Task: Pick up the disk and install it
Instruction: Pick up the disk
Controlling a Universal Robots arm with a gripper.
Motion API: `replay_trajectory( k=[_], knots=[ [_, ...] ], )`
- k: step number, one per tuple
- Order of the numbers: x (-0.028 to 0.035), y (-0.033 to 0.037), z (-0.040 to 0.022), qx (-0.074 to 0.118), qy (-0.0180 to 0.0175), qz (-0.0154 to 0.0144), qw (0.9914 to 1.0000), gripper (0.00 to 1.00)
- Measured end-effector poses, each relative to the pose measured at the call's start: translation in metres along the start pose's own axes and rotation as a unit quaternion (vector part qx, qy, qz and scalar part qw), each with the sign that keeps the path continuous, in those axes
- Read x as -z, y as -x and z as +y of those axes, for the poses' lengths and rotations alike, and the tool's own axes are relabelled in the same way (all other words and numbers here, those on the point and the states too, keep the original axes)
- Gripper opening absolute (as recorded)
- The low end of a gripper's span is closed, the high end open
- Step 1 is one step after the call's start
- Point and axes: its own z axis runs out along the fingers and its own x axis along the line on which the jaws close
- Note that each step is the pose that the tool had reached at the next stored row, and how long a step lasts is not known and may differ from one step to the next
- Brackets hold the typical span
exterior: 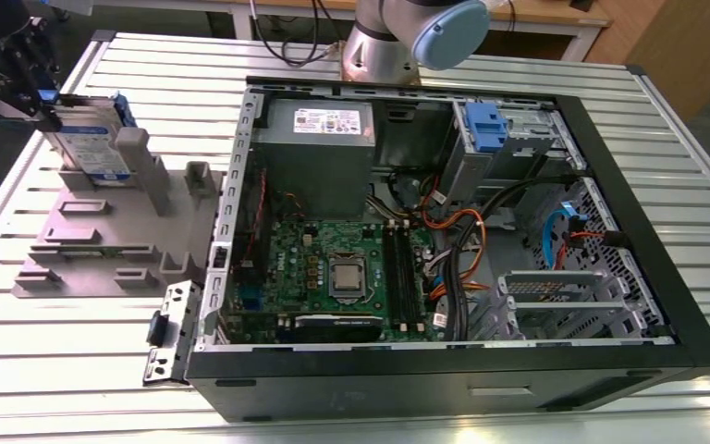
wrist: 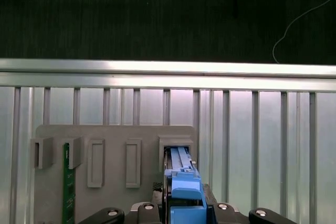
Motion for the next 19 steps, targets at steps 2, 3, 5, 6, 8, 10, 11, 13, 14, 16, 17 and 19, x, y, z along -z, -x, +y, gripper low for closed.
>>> replay_trajectory(
  k=[2,3,5,6,8,10,11,13,14,16,17,19],
  knots=[
    [-0.0001,0.0,0.0,0.0,0.0,0.0,1.0,0.36],
    [-0.0001,0.0,0.0,0.0,0.0,0.0,1.0,0.36],
    [-0.0002,0.0,0.0,0.0,0.0,0.0,1.0,0.36],
    [-0.0002,0.0,0.0,0.0,0.0,0.0,1.0,0.36],
    [0.0004,0.0,0.0,0.0,-0.0001,-0.0001,1.0,0.36],
    [0.002,0.0001,0.0,0.0,0.0,0.0,1.0,0.36],
    [0.0028,0.0001,0.0,0.0,0.0,0.0,1.0,0.36],
    [0.0047,0.0002,0.0,0.0,0.0,0.0,1.0,0.36],
    [0.0056,0.0002,0.0,0.0,0.0,0.0,1.0,0.36],
    [0.0075,0.0002,0.0,0.0,0.0,0.0,1.0,0.36],
    [0.0084,0.0003,0.0,0.0,0.0,0.0,1.0,0.36],
    [0.0103,0.0003,0.0001,0.0,0.0,0.0,1.0,0.36]
  ],
)
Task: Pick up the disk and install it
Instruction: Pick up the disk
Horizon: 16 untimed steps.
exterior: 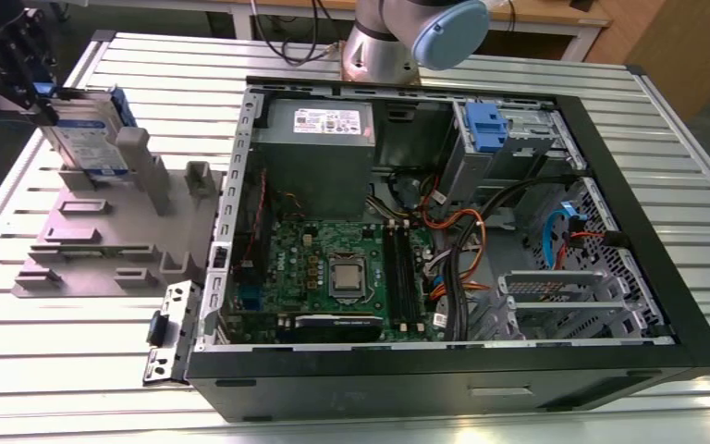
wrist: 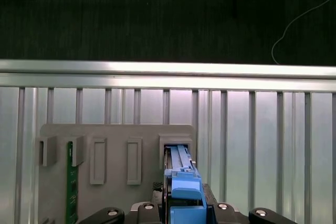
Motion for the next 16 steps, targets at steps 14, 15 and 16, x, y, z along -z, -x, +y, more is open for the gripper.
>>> replay_trajectory(
  k=[14,15,16],
  knots=[
    [0.0076,0.0002,0.0,0.0,0.0,0.0,1.0,0.36],
    [0.0077,0.0002,0.0,0.0,0.0,0.0,1.0,0.36],
    [0.0079,0.0002,0.0,0.0,0.0,0.0,1.0,0.36]
  ],
)
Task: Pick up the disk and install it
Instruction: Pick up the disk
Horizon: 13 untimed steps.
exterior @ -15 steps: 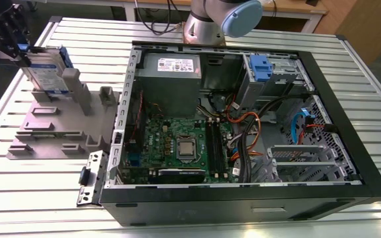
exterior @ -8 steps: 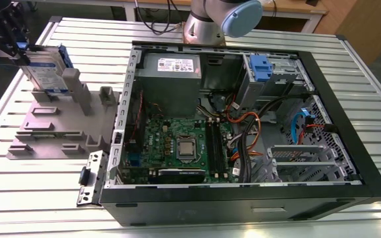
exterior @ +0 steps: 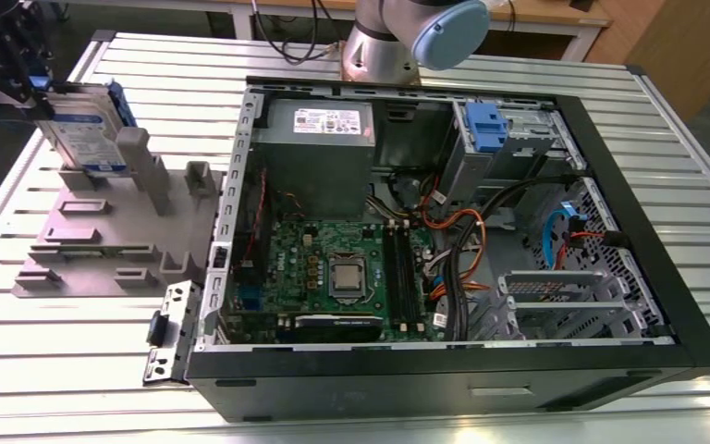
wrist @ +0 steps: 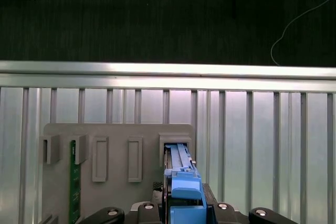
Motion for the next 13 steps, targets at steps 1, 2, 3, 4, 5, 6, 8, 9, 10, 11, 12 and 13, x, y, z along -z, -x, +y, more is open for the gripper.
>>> replay_trajectory(
  k=[1,2,3,4,5,6,8,9,10,11,12,13],
  knots=[
    [0.0002,0.0,0.0,0.0,0.0,0.0,1.0,0.36],
    [0.0005,0.0,0.0,0.0,0.0,0.0,1.0,0.36],
    [0.0007,0.0,0.0,0.0,0.0,0.0,1.0,0.36],
    [0.0009,0.0,0.0,0.0,0.0,0.0,1.0,0.36],
    [0.0024,0.0001,0.0,0.0,0.0,0.0,1.0,0.36],
    [0.0032,0.0001,0.0,0.0,0.0,0.0,1.0,0.36],
    [0.0034,0.0001,0.0,0.0,0.0,0.0,1.0,0.36],
    [0.0038,0.0001,0.0001,0.0,0.0001,0.0001,1.0,0.36],
    [0.0041,0.0001,0.0001,0.0,0.0001,0.0001,1.0,0.36],
    [0.0044,0.0001,0.0,0.0,0.0,0.0,1.0,0.36],
    [0.0047,0.0002,0.0,0.0,0.0,0.0,1.0,0.36],
    [0.005,0.0002,0.0,0.0,0.0,0.0,1.0,0.36]
  ],
)
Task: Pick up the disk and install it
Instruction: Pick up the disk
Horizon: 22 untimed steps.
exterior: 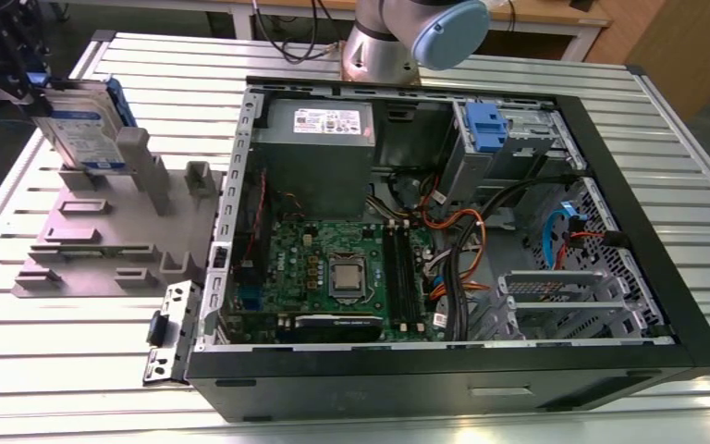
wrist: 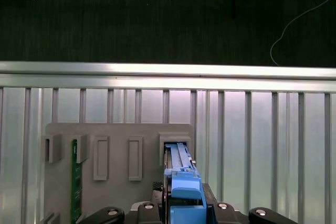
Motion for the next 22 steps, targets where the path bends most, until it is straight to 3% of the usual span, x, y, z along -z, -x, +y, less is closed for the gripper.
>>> replay_trajectory(
  k=[22],
  knots=[
    [0.0048,0.0001,0.0,0.0,0.0,0.0,1.0,0.36]
  ],
)
